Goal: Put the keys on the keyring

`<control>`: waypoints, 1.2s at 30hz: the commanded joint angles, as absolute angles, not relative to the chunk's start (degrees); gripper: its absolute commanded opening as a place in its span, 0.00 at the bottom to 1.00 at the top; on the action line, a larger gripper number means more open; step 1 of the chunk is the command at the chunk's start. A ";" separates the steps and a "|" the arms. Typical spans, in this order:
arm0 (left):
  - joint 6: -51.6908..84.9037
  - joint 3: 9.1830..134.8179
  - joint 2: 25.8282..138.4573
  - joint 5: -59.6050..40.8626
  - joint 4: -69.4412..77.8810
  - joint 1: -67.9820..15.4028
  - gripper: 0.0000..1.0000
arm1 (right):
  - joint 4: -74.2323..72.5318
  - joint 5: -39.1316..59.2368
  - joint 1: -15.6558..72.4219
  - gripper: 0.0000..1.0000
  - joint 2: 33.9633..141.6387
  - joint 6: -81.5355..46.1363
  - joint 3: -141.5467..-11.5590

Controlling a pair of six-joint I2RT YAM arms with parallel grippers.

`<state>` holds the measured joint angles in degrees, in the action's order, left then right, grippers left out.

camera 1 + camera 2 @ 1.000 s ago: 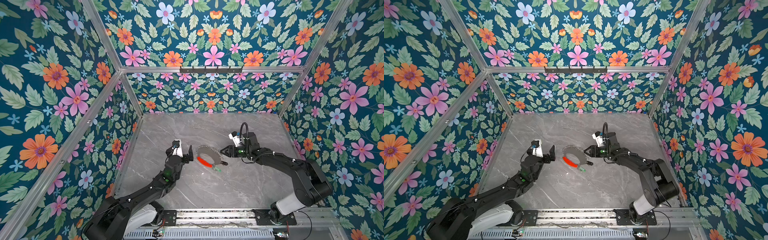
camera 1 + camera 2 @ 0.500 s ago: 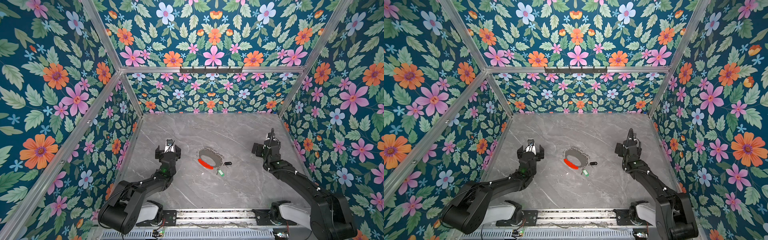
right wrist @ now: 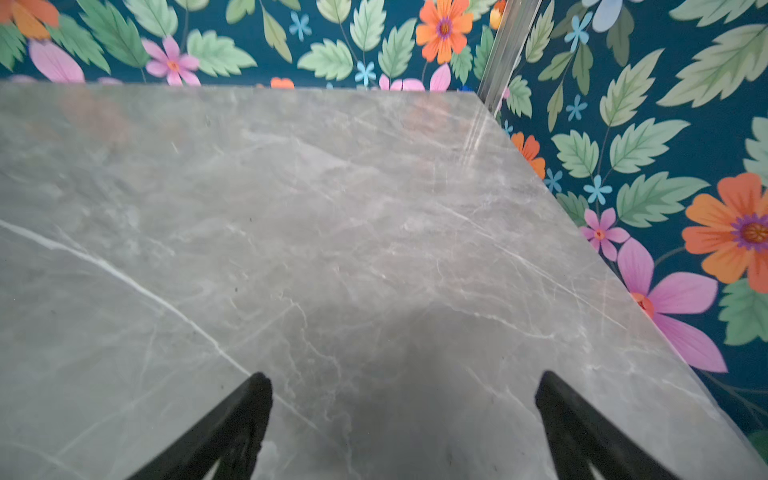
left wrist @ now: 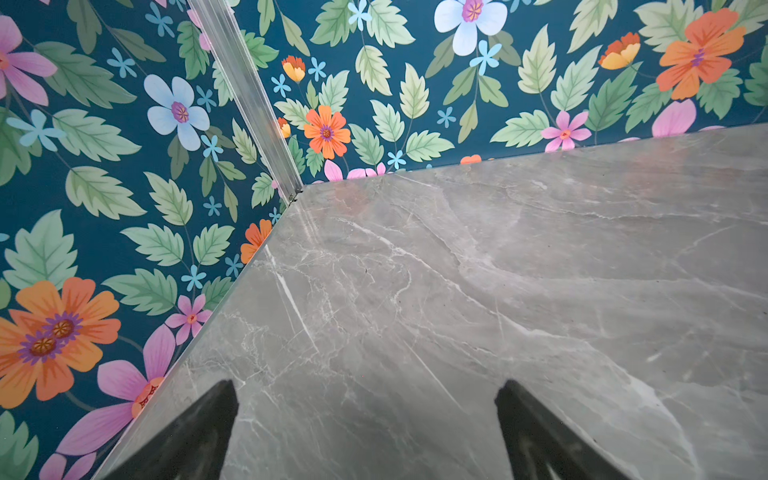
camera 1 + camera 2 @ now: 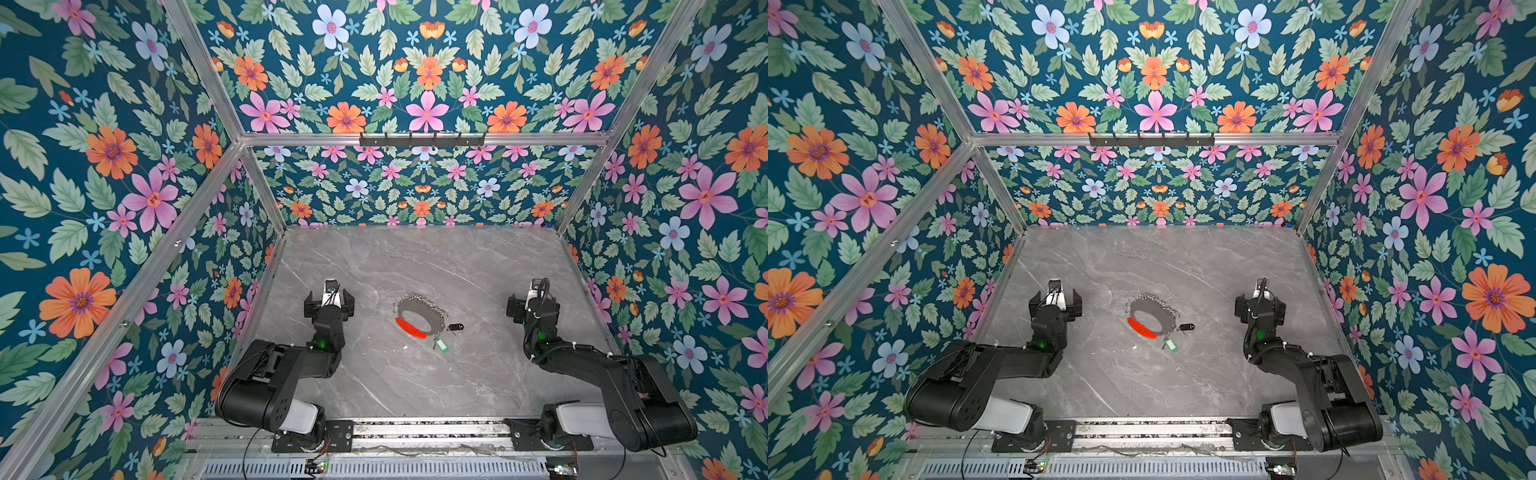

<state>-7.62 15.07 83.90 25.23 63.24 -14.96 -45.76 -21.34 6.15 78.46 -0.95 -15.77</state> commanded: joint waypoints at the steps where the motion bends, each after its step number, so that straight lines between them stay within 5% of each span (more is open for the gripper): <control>1: -7.14 14.77 84.99 20.15 67.60 -12.33 1.00 | -63.06 -15.32 3.32 0.99 82.17 -2.91 -11.84; 4: -5.56 12.78 88.48 18.59 76.16 -9.31 1.00 | -72.36 -13.58 3.01 0.99 85.53 -1.45 -9.49; 11: -2.29 11.29 93.67 14.25 83.60 -5.11 1.00 | -66.01 -14.60 2.97 0.99 84.14 -2.56 -11.69; 17: -0.34 15.29 91.64 13.21 71.78 -4.09 1.00 | -54.82 -14.41 2.38 0.99 83.21 -3.71 -16.20; 36: -0.35 15.31 92.08 12.94 72.68 -4.04 1.00 | -55.47 -10.00 0.00 0.99 83.68 -4.12 -16.35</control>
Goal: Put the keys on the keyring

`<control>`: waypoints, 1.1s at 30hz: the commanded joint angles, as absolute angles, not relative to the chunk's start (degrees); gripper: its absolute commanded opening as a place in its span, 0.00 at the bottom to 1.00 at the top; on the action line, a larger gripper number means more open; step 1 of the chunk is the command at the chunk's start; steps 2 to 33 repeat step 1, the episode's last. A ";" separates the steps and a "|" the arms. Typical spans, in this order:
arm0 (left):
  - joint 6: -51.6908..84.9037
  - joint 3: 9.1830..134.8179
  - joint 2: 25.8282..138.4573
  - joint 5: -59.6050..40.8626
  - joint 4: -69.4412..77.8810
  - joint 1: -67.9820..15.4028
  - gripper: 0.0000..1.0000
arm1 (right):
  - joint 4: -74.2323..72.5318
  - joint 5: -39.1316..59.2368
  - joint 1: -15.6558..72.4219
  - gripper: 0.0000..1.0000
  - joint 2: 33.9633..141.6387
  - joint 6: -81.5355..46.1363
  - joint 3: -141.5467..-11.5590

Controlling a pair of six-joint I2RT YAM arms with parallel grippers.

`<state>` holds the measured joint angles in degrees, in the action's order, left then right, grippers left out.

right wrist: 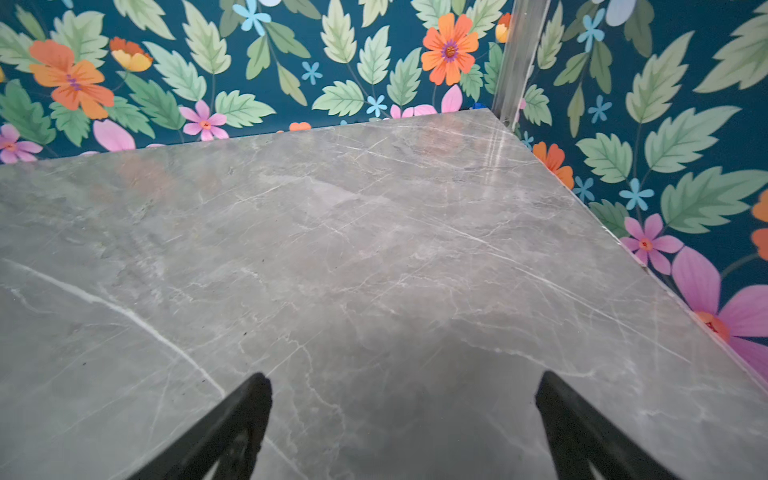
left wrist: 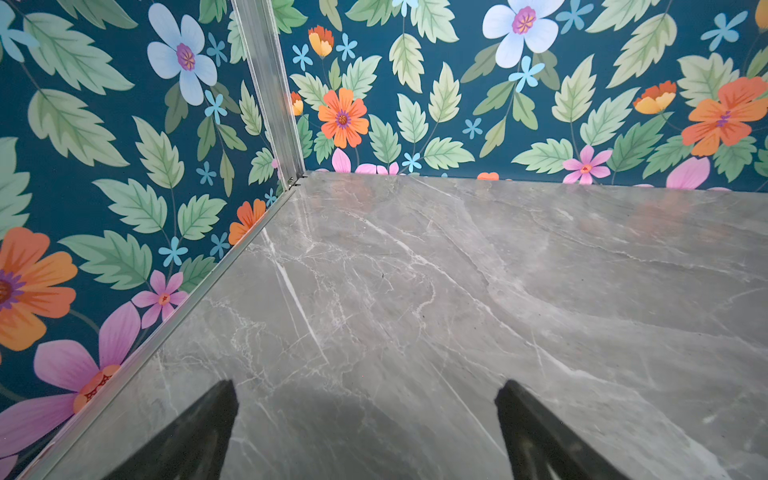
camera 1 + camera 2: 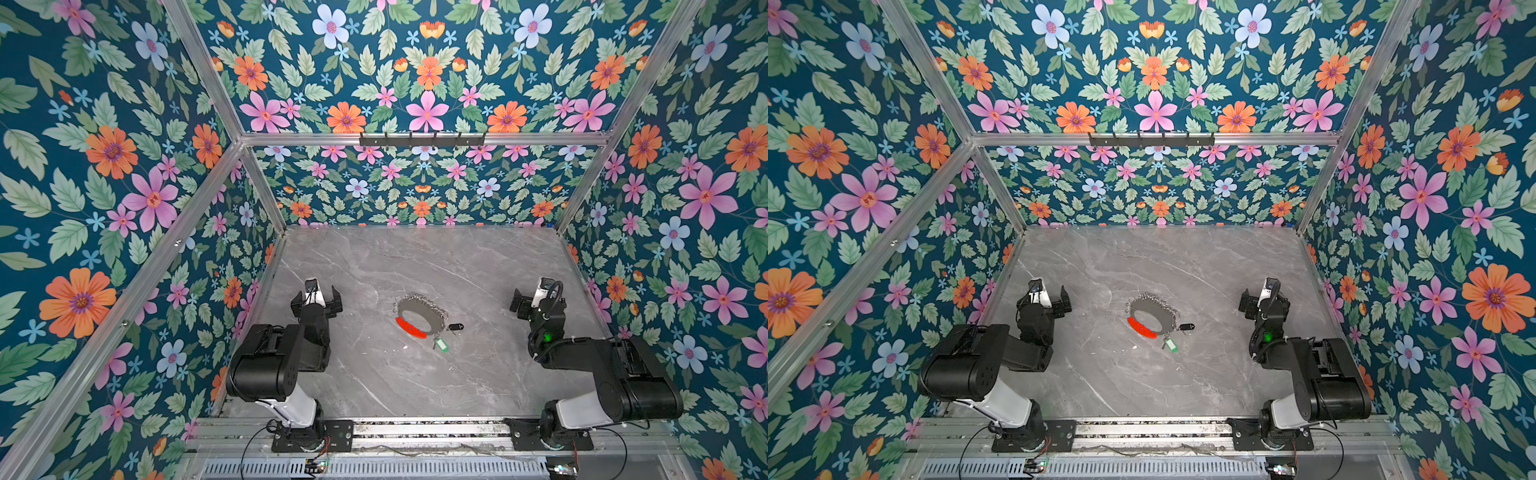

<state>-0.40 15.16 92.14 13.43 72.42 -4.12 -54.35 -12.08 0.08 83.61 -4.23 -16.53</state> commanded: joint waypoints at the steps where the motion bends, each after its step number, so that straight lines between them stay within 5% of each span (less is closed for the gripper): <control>1: -0.35 15.30 92.02 12.89 72.60 -4.04 1.00 | -55.27 -9.66 0.25 0.99 83.53 -3.88 -16.26; 33: -0.35 15.30 92.02 12.89 72.60 -4.04 1.00 | -55.27 -9.66 0.25 0.99 83.53 -3.88 -16.26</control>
